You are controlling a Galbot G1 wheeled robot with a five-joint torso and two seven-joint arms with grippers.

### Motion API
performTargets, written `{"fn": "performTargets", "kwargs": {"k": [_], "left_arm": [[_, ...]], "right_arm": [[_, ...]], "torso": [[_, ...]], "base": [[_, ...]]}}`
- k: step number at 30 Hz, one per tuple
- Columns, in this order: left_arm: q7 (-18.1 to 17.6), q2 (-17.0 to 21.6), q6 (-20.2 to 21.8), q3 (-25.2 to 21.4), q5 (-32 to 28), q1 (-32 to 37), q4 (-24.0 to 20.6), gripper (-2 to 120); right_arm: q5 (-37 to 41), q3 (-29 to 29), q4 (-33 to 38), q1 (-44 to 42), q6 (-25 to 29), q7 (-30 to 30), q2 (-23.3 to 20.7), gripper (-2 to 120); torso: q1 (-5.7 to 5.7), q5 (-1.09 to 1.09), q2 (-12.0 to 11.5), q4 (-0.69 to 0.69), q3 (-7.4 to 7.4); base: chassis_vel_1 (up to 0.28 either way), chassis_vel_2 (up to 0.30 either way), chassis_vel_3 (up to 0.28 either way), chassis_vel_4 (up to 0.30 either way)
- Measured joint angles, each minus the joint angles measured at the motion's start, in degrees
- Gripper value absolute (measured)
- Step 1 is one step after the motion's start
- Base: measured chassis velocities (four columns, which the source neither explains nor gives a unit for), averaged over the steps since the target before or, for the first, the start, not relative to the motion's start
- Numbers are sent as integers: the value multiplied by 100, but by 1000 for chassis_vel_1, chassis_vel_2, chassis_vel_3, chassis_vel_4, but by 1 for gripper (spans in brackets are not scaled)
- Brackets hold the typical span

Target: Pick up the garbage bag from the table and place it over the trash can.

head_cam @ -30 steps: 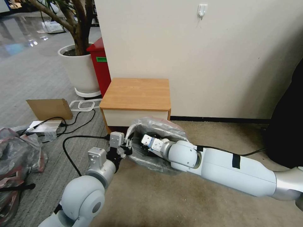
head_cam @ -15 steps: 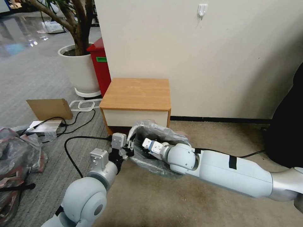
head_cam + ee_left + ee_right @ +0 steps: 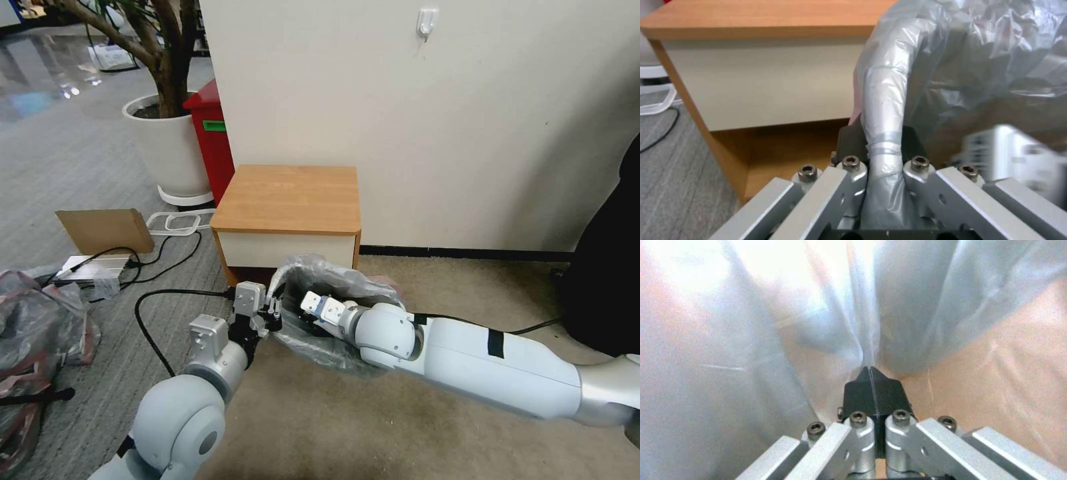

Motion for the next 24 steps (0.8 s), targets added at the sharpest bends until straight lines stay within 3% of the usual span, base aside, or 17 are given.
{"fn": "performTargets", "kwargs": {"k": [24], "left_arm": [[-198, -278, -43, 66, -200, -83, 674, 5]], "right_arm": [[558, 532, 731, -271, 28, 135, -202, 0]], "torso": [[0, 0, 0, 0, 0]], "base": [[0, 0, 0, 0]]}}
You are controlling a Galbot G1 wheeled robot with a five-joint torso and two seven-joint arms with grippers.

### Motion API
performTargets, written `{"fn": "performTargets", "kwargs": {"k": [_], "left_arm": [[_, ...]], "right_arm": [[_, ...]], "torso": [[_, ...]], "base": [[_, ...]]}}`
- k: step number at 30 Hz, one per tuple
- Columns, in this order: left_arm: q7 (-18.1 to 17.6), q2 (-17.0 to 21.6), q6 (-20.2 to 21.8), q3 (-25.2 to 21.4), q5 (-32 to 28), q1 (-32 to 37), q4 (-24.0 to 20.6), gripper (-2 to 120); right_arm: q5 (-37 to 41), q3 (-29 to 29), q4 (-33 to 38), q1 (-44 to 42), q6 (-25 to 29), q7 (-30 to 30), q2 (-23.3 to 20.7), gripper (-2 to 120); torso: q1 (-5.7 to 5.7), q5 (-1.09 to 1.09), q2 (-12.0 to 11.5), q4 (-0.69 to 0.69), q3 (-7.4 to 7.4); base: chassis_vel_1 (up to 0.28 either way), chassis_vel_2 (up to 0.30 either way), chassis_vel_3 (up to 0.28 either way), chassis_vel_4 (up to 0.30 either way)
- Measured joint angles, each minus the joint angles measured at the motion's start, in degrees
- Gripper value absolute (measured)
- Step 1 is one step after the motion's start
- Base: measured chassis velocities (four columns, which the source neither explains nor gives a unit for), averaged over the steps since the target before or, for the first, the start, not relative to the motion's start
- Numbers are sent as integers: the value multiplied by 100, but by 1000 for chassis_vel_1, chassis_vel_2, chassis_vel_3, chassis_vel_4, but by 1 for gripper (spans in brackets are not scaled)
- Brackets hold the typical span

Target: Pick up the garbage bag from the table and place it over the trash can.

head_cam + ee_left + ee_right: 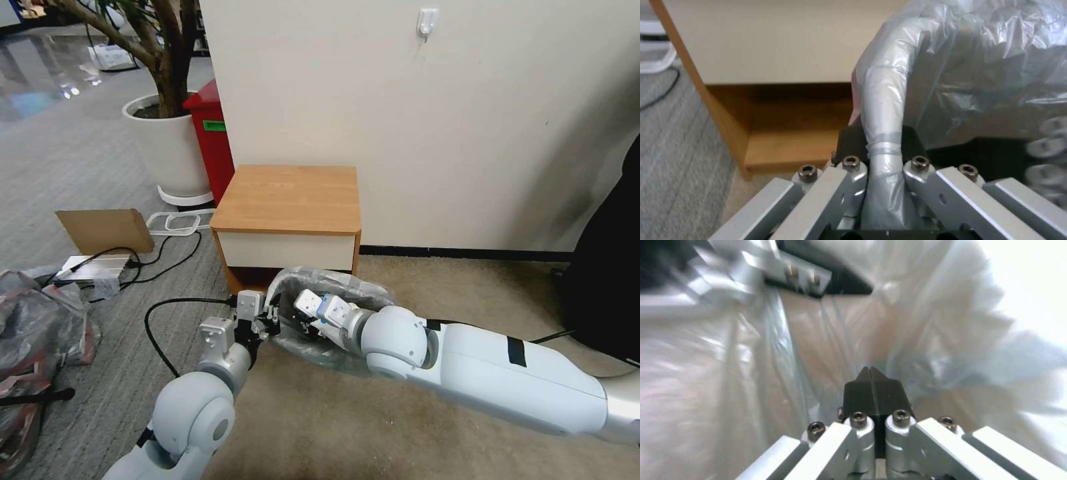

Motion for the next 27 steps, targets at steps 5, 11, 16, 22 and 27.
{"fn": "performTargets", "kwargs": {"k": [5, 11, 16, 22, 27], "left_arm": [[-181, -62, 0, -34, -394, -35, 155, 5], [-785, -252, -74, -72, -1320, -25, 401, 5], [-1085, -438, -264, -77, -1634, 347, 443, 5], [-1152, -593, -387, -8, -1627, 936, 369, 5], [-1397, -701, -605, 307, -1534, 1120, 353, 5]], "right_arm": [[250, 277, 339, -100, 6, 0, -204, 0], [336, 1683, 944, -1245, 740, 36, -569, 0], [-60, 3335, 1298, -3008, 1386, 344, -553, 7], [-1406, 4655, 1308, -4876, 2460, 867, 200, 32], [-2438, 5342, 1304, -6006, 2951, 726, 1045, 48]], "torso": [[0, 0, 0, 0, 0], [0, -1, 0, 0, 0], [0, 0, 0, -2, -1], [0, 0, 0, 0, 0], [0, -1, 0, -1, -1]], "base": [[0, 0, 0, 0], [0, 0, 0, 0], [0, 0, 0, 0], [0, 0, 0, 0], [0, 0, 0, 0]]}}
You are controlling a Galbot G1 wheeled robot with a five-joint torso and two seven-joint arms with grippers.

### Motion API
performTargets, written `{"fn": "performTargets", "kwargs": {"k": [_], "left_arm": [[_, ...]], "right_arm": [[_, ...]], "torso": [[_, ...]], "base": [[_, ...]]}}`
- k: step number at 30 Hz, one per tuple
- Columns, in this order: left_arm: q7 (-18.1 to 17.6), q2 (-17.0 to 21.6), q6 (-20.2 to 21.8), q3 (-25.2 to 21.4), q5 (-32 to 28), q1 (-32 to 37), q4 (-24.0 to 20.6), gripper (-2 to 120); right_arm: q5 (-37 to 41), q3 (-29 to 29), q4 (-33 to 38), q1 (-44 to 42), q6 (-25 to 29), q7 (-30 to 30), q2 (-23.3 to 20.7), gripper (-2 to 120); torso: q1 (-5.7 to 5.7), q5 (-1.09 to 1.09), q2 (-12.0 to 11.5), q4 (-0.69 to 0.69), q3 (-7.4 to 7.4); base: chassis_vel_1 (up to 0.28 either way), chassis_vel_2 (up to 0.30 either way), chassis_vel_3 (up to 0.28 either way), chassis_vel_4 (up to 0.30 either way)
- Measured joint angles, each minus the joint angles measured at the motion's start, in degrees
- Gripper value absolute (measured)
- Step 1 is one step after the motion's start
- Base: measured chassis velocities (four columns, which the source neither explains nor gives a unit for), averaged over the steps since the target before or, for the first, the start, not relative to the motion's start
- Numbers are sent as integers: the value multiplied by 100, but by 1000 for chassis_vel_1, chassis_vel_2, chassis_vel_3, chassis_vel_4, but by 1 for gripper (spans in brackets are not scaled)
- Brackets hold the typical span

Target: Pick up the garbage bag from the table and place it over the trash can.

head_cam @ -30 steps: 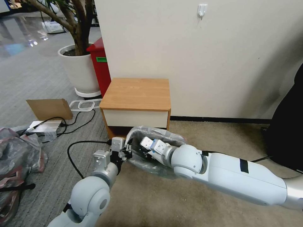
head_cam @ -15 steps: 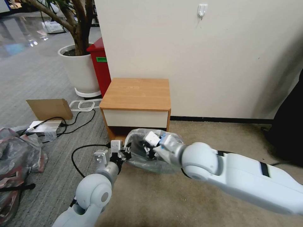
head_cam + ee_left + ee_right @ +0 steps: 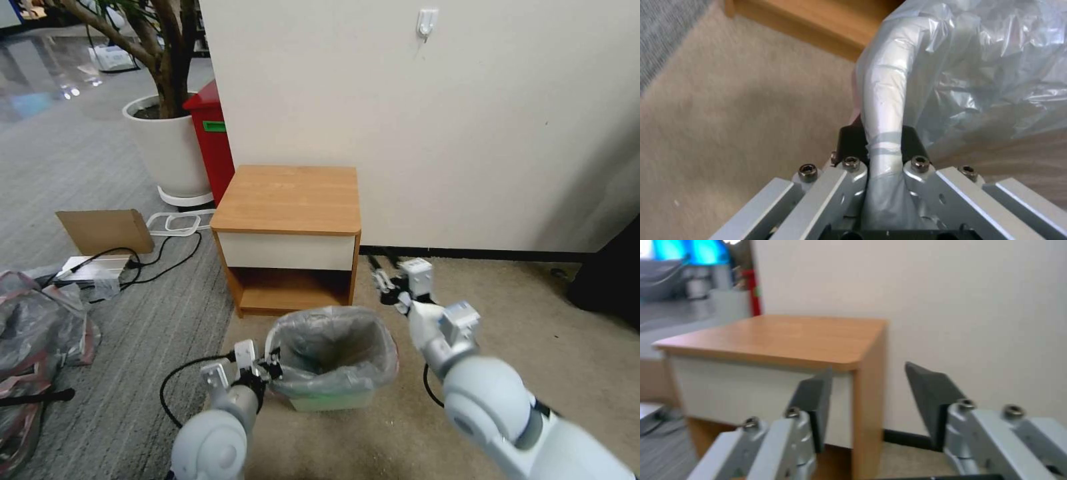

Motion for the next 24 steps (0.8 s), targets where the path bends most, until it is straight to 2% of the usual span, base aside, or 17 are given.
{"fn": "performTargets", "kwargs": {"k": [1, 3, 6, 7, 11, 13, 14, 16, 17, 19, 20, 22, 23, 24], "left_arm": [[-23, -31, -30, 70, 62, 43, -22, 5], [-28, -44, -47, 115, 110, 65, -29, 5], [-30, -51, -87, 268, 300, 119, 6, 5], [-30, -51, -87, 268, 300, 119, 6, 5], [-31, -41, -92, 374, 486, 170, 95, 5], [-31, -37, -92, 386, 504, 176, 98, 5], [-31, -23, -93, 422, 559, 191, 103, 6], [-22, 5, -94, 465, 709, 206, 103, 17], [-22, 5, -94, 465, 709, 206, 103, 17], [15, 32, -94, 468, 889, 233, 103, 27], [15, 32, -94, 468, 889, 233, 103, 27], [50, 62, -94, 452, 982, 263, 96, 35], [50, 62, -94, 452, 982, 263, 96, 35], [73, 89, -94, 441, 1038, 277, 82, 41]], "right_arm": [[-254, 137, -26, -256, 139, -16, 239, 53], [-368, 209, -44, -388, 209, -30, 358, 56], [-556, 380, -137, -719, 436, -88, 644, 71], [-556, 380, -137, -719, 436, -88, 644, 71], [-554, 399, -280, -742, 632, -85, 646, 89], [-551, 400, -297, -739, 650, -84, 636, 91], [-539, 404, -328, -732, 680, -83, 607, 97], [-515, 430, -377, -727, 710, -81, 594, 100], [-515, 430, -377, -727, 710, -81, 594, 100], [-487, 471, -386, -743, 724, -77, 598, 100], [-487, 471, -386, -743, 724, -77, 598, 100], [-470, 494, -387, -773, 737, -72, 606, 100], [-470, 494, -387, -773, 737, -72, 606, 100], [-466, 500, -386, -803, 749, -66, 607, 100]], "torso": [[0, 0, 0, 0, 0], [0, 1, 0, 0, 0], [0, 0, 0, 0, 0], [0, 0, 0, 0, 0], [0, 0, 0, 2, 0], [0, 0, 0, 2, 0], [0, 0, 0, 2, 0], [0, 0, 0, 2, 0], [0, 0, 0, 2, 0], [0, 0, 0, 2, 1], [0, 0, 0, 2, 1], [0, 0, 0, 2, 0], [0, 0, 0, 2, 0], [0, 0, 0, 2, 1]], "base": [[0, 0, 0, 0], [0, 0, 0, 0], [0, 0, 0, 0], [0, 0, 0, 0], [0, 0, 0, 0], [0, 0, 0, 0], [0, 0, 0, 0], [0, 0, 0, 0], [0, 0, 0, 0], [0, 0, 0, 0], [0, 0, 0, 0], [0, 0, 0, 0], [0, 0, 0, 0], [0, 0, 0, 0]]}}
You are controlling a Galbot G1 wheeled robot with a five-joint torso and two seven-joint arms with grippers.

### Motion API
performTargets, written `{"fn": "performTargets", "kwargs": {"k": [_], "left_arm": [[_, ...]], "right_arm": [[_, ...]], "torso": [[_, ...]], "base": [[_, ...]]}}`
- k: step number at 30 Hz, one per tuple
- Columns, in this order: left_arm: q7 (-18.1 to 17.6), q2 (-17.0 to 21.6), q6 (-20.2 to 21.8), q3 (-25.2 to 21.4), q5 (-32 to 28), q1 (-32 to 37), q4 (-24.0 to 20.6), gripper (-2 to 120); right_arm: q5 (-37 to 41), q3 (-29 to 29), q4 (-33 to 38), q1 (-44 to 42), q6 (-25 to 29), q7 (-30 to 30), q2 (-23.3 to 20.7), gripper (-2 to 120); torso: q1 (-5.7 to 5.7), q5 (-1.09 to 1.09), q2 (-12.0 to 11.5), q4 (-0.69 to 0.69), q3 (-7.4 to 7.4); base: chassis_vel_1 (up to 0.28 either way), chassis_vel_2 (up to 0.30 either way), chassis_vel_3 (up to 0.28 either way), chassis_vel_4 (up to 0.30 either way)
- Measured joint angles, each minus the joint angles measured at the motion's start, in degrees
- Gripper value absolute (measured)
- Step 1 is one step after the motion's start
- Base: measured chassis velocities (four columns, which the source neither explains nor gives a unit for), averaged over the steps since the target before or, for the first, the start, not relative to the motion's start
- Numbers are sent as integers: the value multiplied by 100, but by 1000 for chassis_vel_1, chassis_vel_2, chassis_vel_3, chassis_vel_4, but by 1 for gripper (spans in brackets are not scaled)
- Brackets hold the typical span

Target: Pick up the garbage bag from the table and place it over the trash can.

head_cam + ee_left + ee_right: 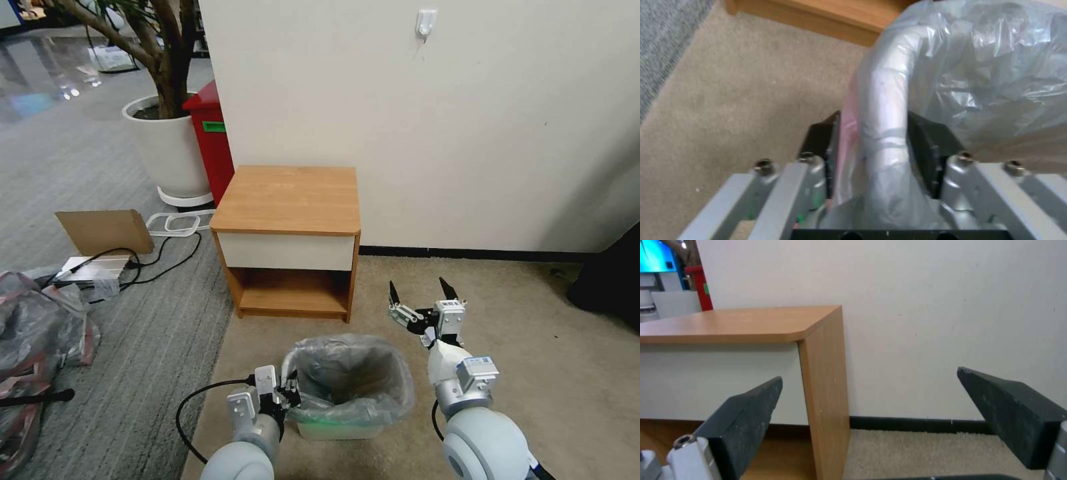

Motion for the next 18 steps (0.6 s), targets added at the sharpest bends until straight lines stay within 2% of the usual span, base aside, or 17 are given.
{"fn": "performTargets", "kwargs": {"k": [3, 5, 7, 8, 9, 11, 12, 13, 15, 16, 18], "left_arm": [[112, 65, 9, -63, 151, 40, -88, 57], [153, 80, 14, -84, 204, 53, -119, 58], [411, 119, 18, -184, 440, 106, -202, 71], [757, 143, -92, -312, 798, 154, -224, 75], [757, 143, -92, -312, 798, 154, -224, 75], [1387, 197, -627, -580, 1517, 196, -192, 85], [1572, 220, -883, -697, 1758, 200, -178, 90], [1572, 220, -883, -697, 1758, 200, -178, 90], [1838, 270, -1428, -1039, 2214, 230, -203, 98], [1838, 270, -1428, -1039, 2214, 230, -203, 98], [2046, 330, -2039, -1540, 2692, 391, -262, 100]], "right_arm": [[7, 9, 18, -81, 5, 9, -2, 100], [11, 9, 24, -97, 5, 10, -4, 100], [18, 8, 38, -144, 18, 14, -7, 100], [34, 2, 48, -174, 28, 20, -7, 100], [34, 2, 48, -174, 28, 20, -7, 100], [113, -15, 51, -234, 50, 32, 0, 100], [161, -20, 52, -255, 51, 42, 2, 100], [161, -20, 52, -255, 51, 42, 2, 100], [276, -13, 52, -291, 83, 87, 10, 100], [276, -13, 52, -291, 83, 87, 10, 100], [389, 108, 56, -381, 195, 92, 39, 100]], "torso": [[0, 0, 0, 0, 0], [0, 0, 0, 0, 0], [0, 0, 0, 0, 0], [0, 0, 0, 0, 0], [0, 0, 0, 0, 0], [0, 0, -1, 0, 0], [0, -1, -1, 0, 0], [0, -1, -1, 0, 0], [0, -1, -1, -1, 0], [0, -1, -1, -1, 0], [0, -1, -1, -1, 0]], "base": [[0, 0, 0, 0], [0, 0, 0, 0], [0, 0, 0, 0], [0, 0, 0, 0], [0, 0, 0, 0], [0, 0, 0, 0], [0, 0, 0, 0], [0, 0, 0, 0], [0, 0, 0, 0], [0, 0, 0, 0], [0, 0, 0, 0]]}}
